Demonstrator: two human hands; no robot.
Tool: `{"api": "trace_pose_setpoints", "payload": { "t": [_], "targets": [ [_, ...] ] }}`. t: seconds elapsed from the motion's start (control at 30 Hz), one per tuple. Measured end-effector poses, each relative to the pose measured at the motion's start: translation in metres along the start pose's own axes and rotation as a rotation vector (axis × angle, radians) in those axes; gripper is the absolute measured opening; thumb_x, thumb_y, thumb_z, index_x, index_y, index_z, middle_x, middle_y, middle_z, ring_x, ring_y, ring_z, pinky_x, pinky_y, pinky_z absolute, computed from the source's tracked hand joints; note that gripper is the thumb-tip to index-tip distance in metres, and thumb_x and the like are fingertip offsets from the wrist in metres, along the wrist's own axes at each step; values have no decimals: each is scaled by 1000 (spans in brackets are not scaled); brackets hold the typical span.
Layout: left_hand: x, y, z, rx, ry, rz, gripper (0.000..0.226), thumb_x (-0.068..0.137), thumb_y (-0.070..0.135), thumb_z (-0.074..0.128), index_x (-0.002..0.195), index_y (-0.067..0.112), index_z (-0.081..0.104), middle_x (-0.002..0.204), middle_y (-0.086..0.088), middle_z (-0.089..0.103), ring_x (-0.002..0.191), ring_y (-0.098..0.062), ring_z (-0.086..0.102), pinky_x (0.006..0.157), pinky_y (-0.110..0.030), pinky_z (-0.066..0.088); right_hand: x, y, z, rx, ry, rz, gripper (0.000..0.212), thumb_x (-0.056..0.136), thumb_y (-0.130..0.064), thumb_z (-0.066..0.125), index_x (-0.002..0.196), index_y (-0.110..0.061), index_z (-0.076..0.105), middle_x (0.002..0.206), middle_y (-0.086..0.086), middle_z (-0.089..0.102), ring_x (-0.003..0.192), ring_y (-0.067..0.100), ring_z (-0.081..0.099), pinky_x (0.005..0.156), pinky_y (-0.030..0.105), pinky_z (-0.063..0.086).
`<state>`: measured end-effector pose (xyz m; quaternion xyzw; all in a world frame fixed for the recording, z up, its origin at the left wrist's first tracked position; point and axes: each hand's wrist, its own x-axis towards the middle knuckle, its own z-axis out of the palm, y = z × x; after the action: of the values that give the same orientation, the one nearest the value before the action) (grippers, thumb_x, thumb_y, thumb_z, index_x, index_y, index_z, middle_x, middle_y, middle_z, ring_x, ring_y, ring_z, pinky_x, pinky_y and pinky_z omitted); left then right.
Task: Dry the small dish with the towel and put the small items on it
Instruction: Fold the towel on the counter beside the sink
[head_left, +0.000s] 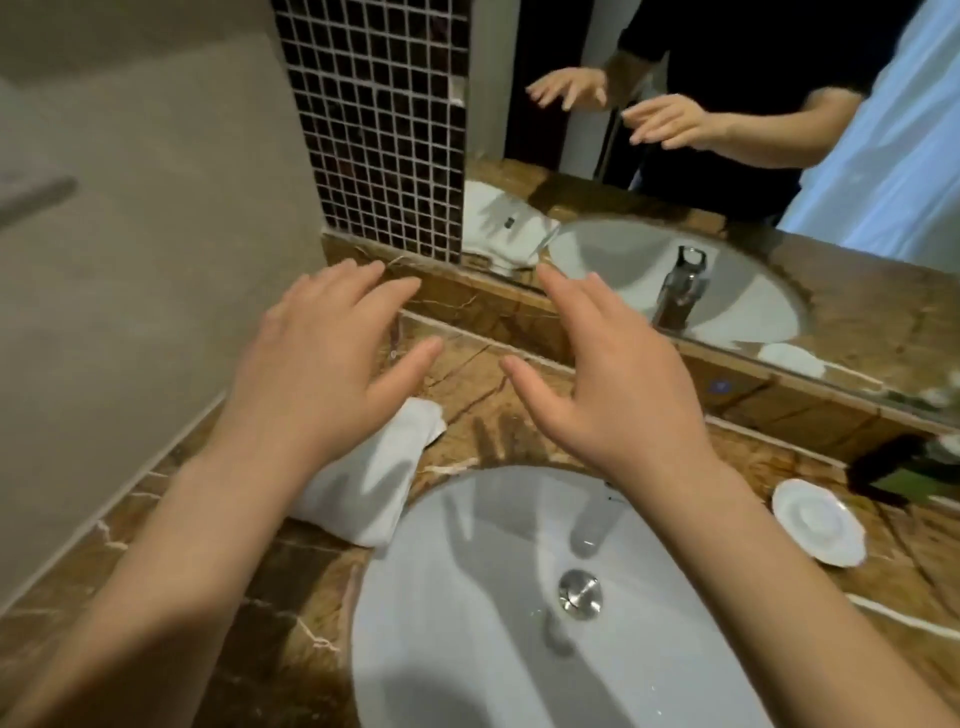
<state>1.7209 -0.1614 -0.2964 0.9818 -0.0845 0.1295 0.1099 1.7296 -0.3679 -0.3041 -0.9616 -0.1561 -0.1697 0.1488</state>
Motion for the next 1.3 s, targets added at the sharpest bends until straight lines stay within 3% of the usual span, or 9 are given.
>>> {"api": "trace_pose_setpoints", "payload": {
  "t": [0.33,0.6,0.73,0.9,0.97,1.03,1.13,1.2,1.3],
  "targets": [
    [-32,-118,18,58,-79,-160,64,85,60,28,134,23,46,140,-12,49,128,-33,43,101,-49,35,30,-88,98,92,-103,-88,73,84,-57,44,146,-22,28,143,0,47,137,23,34,98,37,42],
    [-24,-166,93,-189,-304,-296,49,93,41,42,137,21,44,137,-11,54,122,-33,51,100,-46,40,25,-70,163,41,-303,59,56,88,-39,50,140,-25,35,123,9,57,106,30,57,72,37,48],
    [-12,-177,128,-249,-324,-345,49,94,37,47,140,19,42,143,-8,48,128,-29,46,109,-40,32,21,-58,185,82,-306,141,43,88,-30,53,130,-20,48,103,10,64,90,33,61,50,25,29],
    [-1,-181,149,-384,-129,-419,42,89,28,57,131,25,53,125,-5,62,113,-28,57,93,-36,40,22,-58,203,209,-246,208,38,86,-17,57,124,-17,55,105,10,65,95,28,58,69,31,39],
    [-1,-182,151,-442,-24,-426,38,86,22,61,123,26,59,104,0,66,99,-26,61,83,-33,42,26,-61,206,269,-192,226,32,81,-4,58,111,-15,64,93,7,68,85,25,60,65,31,43],
    [-2,-182,147,-483,98,-400,35,85,20,63,119,26,62,89,6,61,86,-21,60,74,-30,43,30,-66,205,314,-125,219,41,74,10,55,106,-13,68,84,5,70,78,22,62,63,32,49],
    [0,-185,142,-511,220,-332,32,84,21,60,116,21,63,87,5,60,79,-18,59,70,-30,46,37,-71,203,316,5,182,49,71,15,52,109,-12,68,88,6,69,85,22,62,67,29,47],
    [7,-189,144,-521,140,-367,31,87,25,57,117,20,62,94,1,63,87,-23,61,77,-34,48,39,-69,205,253,-5,211,43,75,9,54,110,-14,67,96,7,66,92,24,59,69,30,46],
    [11,-191,155,-431,-106,-404,33,92,29,52,123,18,59,116,-6,64,106,-26,57,87,-35,42,35,-64,214,101,-220,285,25,81,-4,57,100,-15,69,98,9,60,94,27,55,62,29,36]
  ]
}}
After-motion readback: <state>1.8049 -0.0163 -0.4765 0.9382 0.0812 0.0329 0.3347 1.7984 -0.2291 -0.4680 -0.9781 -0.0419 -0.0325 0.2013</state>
